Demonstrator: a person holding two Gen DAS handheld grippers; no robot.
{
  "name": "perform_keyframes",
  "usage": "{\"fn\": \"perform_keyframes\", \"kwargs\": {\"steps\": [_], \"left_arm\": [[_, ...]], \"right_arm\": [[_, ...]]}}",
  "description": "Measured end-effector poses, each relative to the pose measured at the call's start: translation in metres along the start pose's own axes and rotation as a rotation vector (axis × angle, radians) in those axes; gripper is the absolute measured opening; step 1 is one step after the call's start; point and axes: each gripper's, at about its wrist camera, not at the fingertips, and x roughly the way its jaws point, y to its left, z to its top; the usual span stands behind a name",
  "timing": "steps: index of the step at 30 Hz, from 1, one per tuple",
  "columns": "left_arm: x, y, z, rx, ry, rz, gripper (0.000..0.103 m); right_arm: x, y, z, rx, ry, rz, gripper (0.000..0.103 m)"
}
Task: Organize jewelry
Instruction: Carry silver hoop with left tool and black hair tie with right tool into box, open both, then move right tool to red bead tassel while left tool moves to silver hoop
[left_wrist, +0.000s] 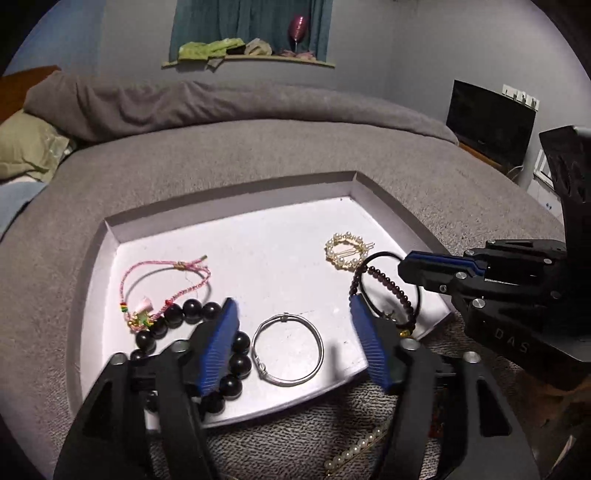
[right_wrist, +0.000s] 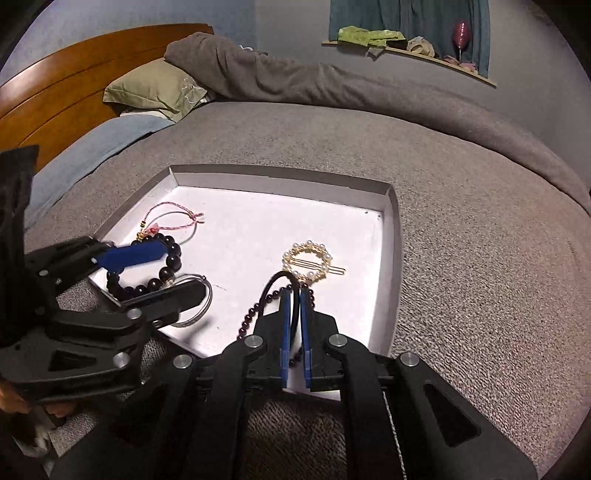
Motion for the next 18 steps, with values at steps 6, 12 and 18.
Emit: {"fn": "perform_keyframes", "kwargs": {"steps": [6, 12, 18], "left_arm": [[-0.022, 0.001, -0.009, -0.001, -0.047, -0.012, 0.081], [-0.042, 0.008, -0.024, -0.010, -0.082, -0.002, 0.086], [-0.064, 0.023, -0.046, -0.037, -0.113, 0.009, 0.088]], "right_arm": [[-0.023, -0.006, -0.012, 0.024, -0.055, 0.010, 0.023], [-0.051, -0.005, -0.031, 0.048, -0.120, 0.014, 0.033], [-0.069, -0.001, -0.049, 0.064, -0.148, 0.010, 0.037]]}}
